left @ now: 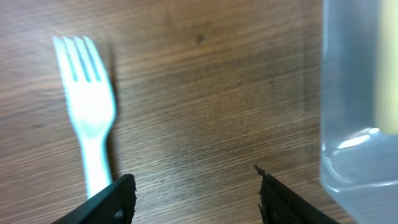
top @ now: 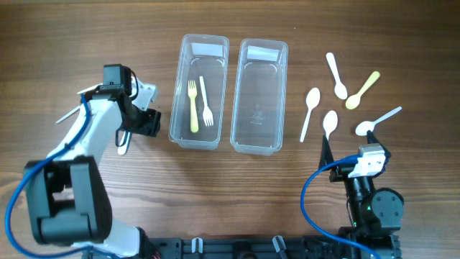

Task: Pack container
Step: 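Lower the left gripper onto the light blue fork and grasp it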

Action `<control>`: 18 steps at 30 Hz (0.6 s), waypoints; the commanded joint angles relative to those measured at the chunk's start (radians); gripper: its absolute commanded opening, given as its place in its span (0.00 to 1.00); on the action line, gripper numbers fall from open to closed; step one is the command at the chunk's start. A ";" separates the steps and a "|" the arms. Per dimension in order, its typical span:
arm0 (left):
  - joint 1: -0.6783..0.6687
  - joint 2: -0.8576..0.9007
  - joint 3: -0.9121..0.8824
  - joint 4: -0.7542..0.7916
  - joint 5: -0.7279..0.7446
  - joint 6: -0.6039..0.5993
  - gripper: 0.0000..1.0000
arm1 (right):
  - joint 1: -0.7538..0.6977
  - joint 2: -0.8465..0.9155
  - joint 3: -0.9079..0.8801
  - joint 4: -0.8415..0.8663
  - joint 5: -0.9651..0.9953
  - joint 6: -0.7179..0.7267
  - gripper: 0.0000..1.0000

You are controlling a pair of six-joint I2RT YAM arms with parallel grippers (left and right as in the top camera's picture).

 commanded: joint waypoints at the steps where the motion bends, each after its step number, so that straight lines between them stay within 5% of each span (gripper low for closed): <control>1: -0.002 -0.089 0.022 -0.008 -0.124 0.023 0.68 | -0.003 -0.005 -0.004 0.003 -0.012 -0.006 1.00; 8: 0.054 -0.060 0.019 0.031 -0.194 0.024 0.73 | -0.003 -0.005 -0.004 0.003 -0.011 -0.006 1.00; 18: 0.122 0.094 0.011 0.068 -0.029 0.092 0.69 | -0.003 -0.005 -0.004 0.003 -0.012 -0.006 1.00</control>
